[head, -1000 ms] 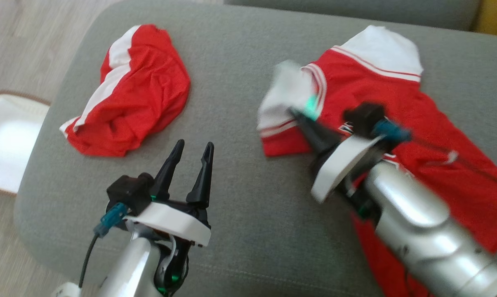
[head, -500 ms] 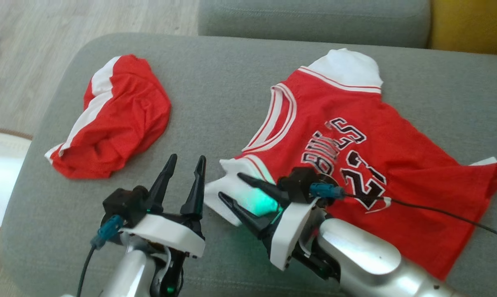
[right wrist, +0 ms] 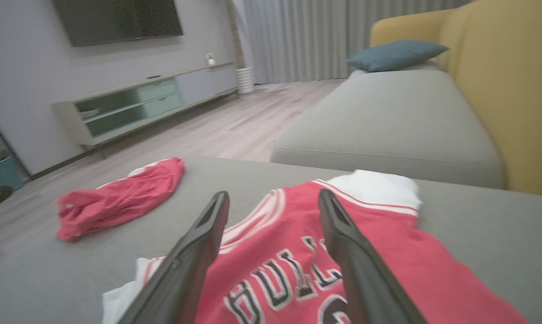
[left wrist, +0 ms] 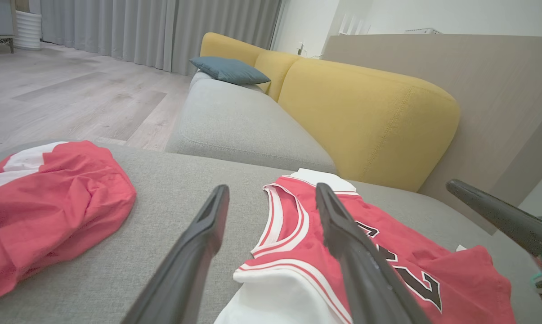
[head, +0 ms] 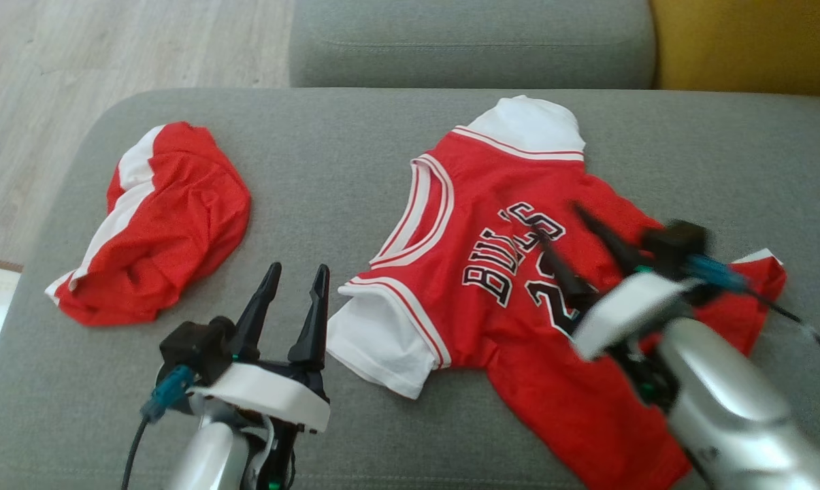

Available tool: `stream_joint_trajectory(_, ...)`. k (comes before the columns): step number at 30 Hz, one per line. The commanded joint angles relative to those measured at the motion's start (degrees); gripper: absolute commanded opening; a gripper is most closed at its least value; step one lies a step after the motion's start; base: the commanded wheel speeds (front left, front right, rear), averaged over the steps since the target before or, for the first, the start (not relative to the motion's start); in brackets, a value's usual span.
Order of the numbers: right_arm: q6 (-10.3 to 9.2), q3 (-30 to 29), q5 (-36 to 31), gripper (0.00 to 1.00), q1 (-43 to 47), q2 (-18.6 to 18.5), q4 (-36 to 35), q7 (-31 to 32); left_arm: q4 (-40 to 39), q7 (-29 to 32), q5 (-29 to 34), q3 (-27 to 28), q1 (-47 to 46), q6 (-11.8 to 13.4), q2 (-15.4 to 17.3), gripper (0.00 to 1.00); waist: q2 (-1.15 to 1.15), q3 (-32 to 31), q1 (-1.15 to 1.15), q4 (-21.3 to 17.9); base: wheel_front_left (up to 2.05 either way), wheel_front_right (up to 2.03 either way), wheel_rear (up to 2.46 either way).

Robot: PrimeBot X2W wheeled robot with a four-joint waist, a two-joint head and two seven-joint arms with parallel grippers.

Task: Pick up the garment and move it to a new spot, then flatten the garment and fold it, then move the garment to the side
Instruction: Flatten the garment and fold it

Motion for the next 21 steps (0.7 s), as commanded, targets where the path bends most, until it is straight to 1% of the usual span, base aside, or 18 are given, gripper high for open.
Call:
stream_joint_trajectory(1, 0.21, -3.0, -1.4, 1.0, 1.6, -0.3, -1.3, -1.0, -2.3, -0.7, 0.1, 2.0, -1.7, 0.3, 0.3, 1.0, 0.0, 0.0, 0.0, -0.4, 0.0, 0.0, 0.0)
stream_joint_trajectory(4, 0.21, -10.5, -5.1, 1.0, 5.5, -0.4, -1.9, -1.7, -2.9, -0.7, 0.0, 2.1, -1.4, 0.5, 0.3, 1.0, 0.0, 0.0, 0.0, -1.2, 0.0, 0.0, 0.0)
stream_joint_trajectory(7, 0.21, -16.0, -9.8, 1.0, 9.0, 0.7, -3.5, -1.9, -3.2, -0.7, 0.0, 2.3, -1.1, 0.5, 0.3, 1.0, 0.0, 0.4, 0.0, -2.3, 0.0, 0.0, 0.0)
stream_joint_trajectory(8, 0.21, -16.0, -9.8, 1.0, 9.0, 0.7, -3.5, -1.9, -3.2, -0.7, 0.0, 2.3, -1.1, 0.5, 0.3, 1.0, 0.0, 0.4, 0.0, -2.3, 0.0, 0.0, 0.0)
stream_joint_trajectory(11, 0.21, -19.0, -13.7, 1.0, 11.4, 2.7, -6.1, -0.8, -3.2, -0.7, 0.2, 2.2, -1.1, 0.3, 0.3, 1.0, 0.0, 0.9, 0.0, -3.2, 0.0, 0.0, 0.0)
stream_joint_trajectory(16, 0.21, -23.6, -17.8, 1.0, 13.3, 5.4, -10.7, 1.2, -3.3, -0.7, 0.3, 2.0, -1.7, 0.1, 0.3, 1.0, 0.0, 1.9, 0.0, -3.9, 0.0, 0.0, 0.0)
stream_joint_trajectory(21, 0.21, -27.7, -21.8, 1.0, 12.5, 6.4, -13.4, 3.5, -3.5, -0.7, 0.3, 1.3, -3.2, -0.1, 0.3, 1.0, 0.0, 4.0, 0.0, -3.6, 0.0, 0.0, 0.0)
